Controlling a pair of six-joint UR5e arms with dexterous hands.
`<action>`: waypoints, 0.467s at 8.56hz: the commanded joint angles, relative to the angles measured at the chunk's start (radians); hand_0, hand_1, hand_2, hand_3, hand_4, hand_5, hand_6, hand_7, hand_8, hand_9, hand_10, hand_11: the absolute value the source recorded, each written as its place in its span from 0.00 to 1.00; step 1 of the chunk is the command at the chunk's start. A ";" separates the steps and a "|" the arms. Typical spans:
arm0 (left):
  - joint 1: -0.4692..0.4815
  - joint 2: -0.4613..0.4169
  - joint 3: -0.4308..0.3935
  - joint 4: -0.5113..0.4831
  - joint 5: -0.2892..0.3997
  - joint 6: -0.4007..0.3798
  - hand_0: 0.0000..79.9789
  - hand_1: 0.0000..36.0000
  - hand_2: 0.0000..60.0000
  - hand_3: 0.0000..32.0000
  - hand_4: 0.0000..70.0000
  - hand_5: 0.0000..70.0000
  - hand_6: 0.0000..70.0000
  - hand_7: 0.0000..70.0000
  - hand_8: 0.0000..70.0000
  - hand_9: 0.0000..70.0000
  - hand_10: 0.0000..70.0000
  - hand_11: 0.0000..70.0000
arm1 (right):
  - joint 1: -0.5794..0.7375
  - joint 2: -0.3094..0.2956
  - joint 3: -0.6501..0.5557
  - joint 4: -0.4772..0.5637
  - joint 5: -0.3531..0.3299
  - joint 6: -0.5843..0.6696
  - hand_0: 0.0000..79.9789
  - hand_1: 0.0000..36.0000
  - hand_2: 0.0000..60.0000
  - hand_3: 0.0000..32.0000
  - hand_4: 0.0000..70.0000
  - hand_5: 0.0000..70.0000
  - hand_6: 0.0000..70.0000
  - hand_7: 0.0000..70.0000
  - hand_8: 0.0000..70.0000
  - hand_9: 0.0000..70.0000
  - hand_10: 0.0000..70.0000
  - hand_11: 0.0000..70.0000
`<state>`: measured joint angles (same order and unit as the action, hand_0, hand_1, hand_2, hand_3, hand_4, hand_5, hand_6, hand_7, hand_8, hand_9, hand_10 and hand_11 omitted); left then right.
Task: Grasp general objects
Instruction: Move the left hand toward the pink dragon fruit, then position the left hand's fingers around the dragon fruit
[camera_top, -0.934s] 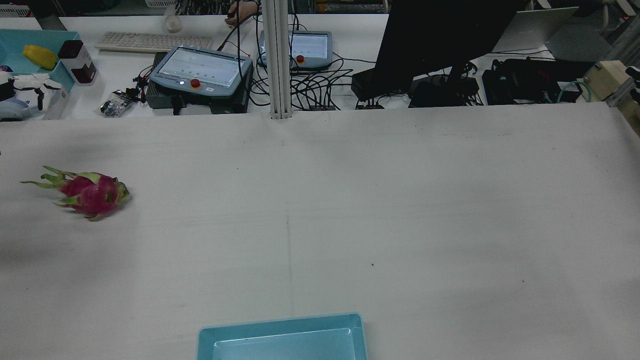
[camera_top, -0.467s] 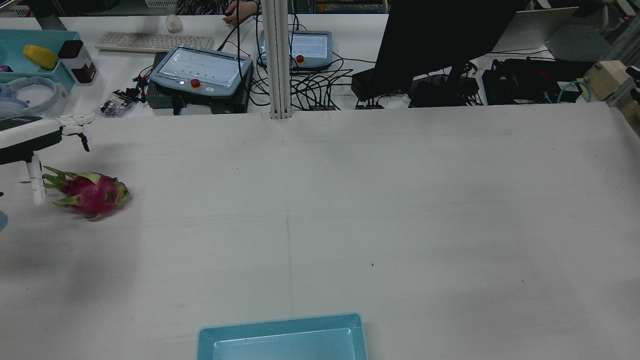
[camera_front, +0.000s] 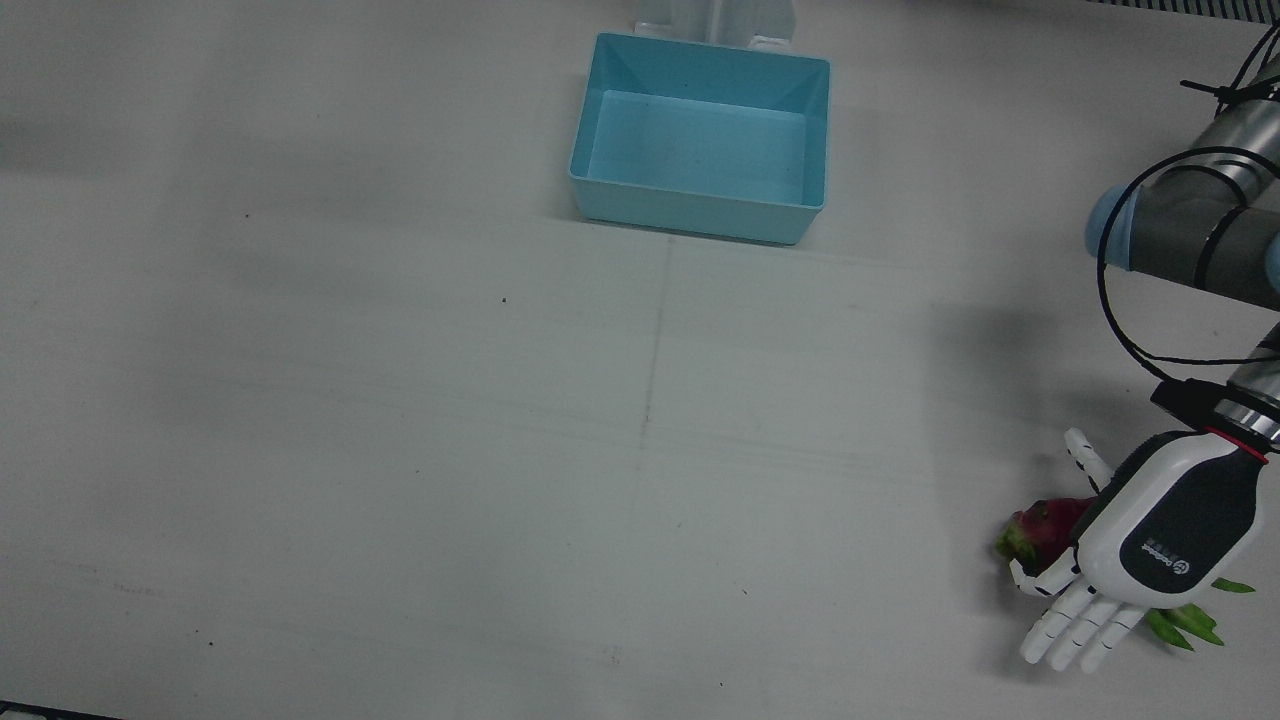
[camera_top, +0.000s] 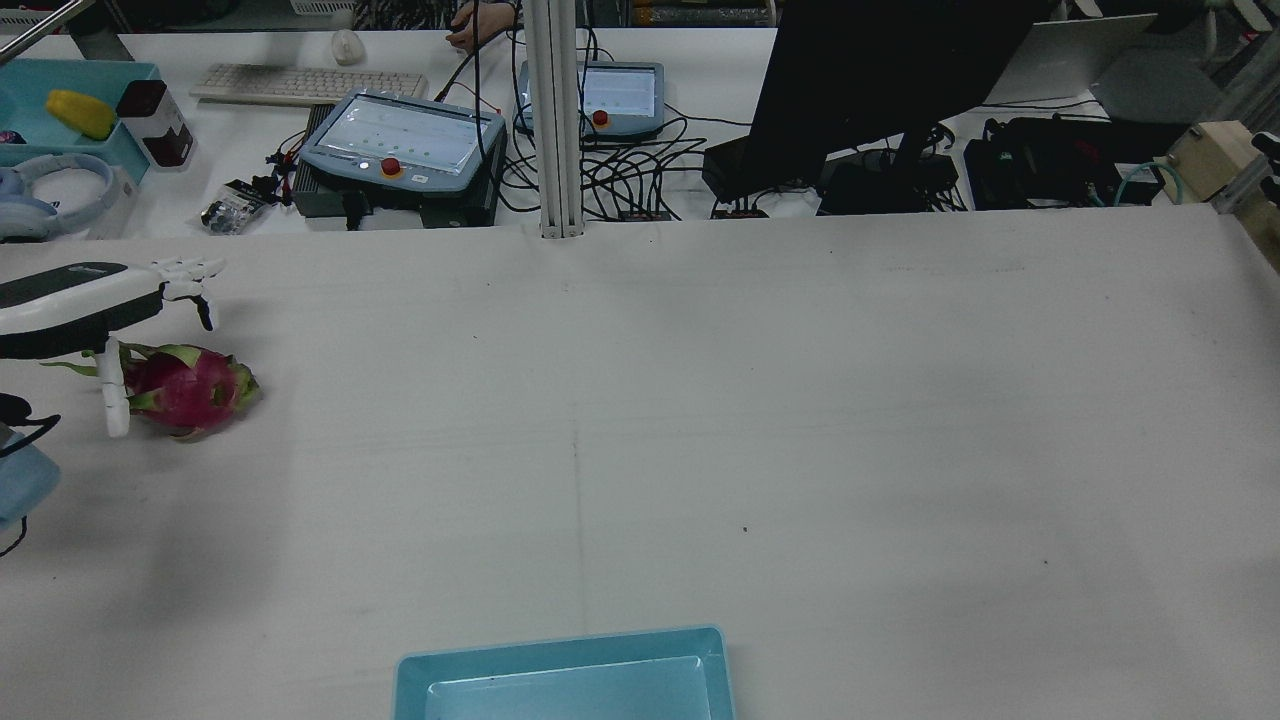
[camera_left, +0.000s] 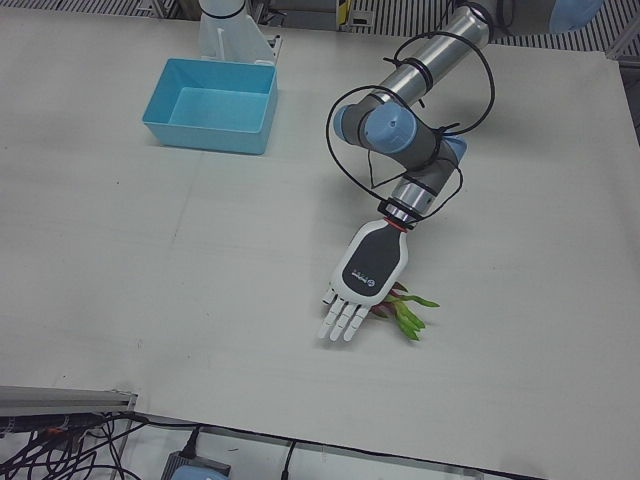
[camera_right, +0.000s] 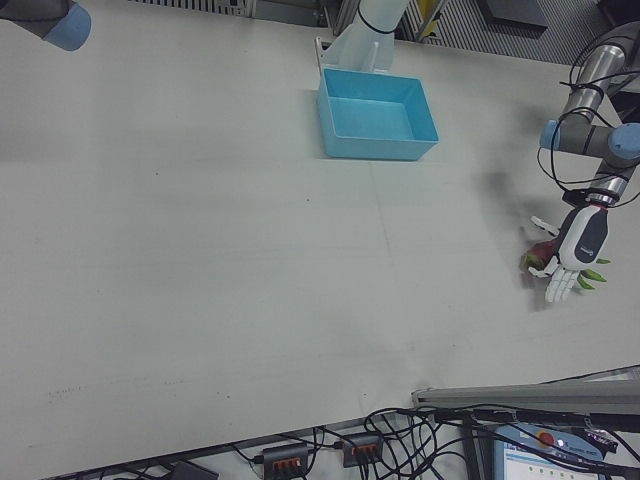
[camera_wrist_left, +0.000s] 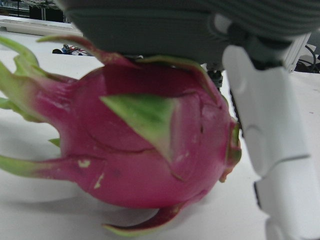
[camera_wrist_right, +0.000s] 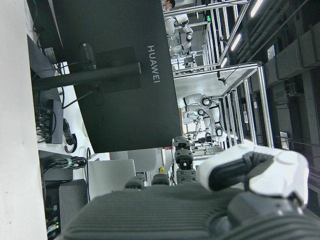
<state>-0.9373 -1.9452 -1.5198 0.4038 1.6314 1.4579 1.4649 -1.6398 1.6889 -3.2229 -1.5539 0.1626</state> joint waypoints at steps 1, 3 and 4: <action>0.002 0.000 -0.009 0.036 -0.010 0.002 0.60 0.76 0.95 0.00 0.00 0.67 0.03 0.02 0.02 0.00 0.03 0.07 | 0.000 0.000 0.000 0.000 0.000 0.000 0.00 0.00 0.00 0.00 0.00 0.00 0.00 0.00 0.00 0.00 0.00 0.00; -0.037 -0.001 -0.011 0.043 -0.010 0.002 0.61 0.77 0.93 0.00 0.00 0.65 0.01 0.01 0.02 0.00 0.02 0.07 | 0.000 0.000 0.000 0.000 0.000 0.000 0.00 0.00 0.00 0.00 0.00 0.00 0.00 0.00 0.00 0.00 0.00 0.00; -0.072 0.000 -0.014 0.047 -0.008 0.004 0.61 0.77 0.92 0.00 0.00 0.64 0.00 0.00 0.02 0.00 0.02 0.07 | 0.000 0.000 0.000 0.000 0.000 0.000 0.00 0.00 0.00 0.00 0.00 0.00 0.00 0.00 0.00 0.00 0.00 0.00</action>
<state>-0.9512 -1.9454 -1.5282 0.4400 1.6217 1.4601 1.4649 -1.6398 1.6889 -3.2229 -1.5539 0.1626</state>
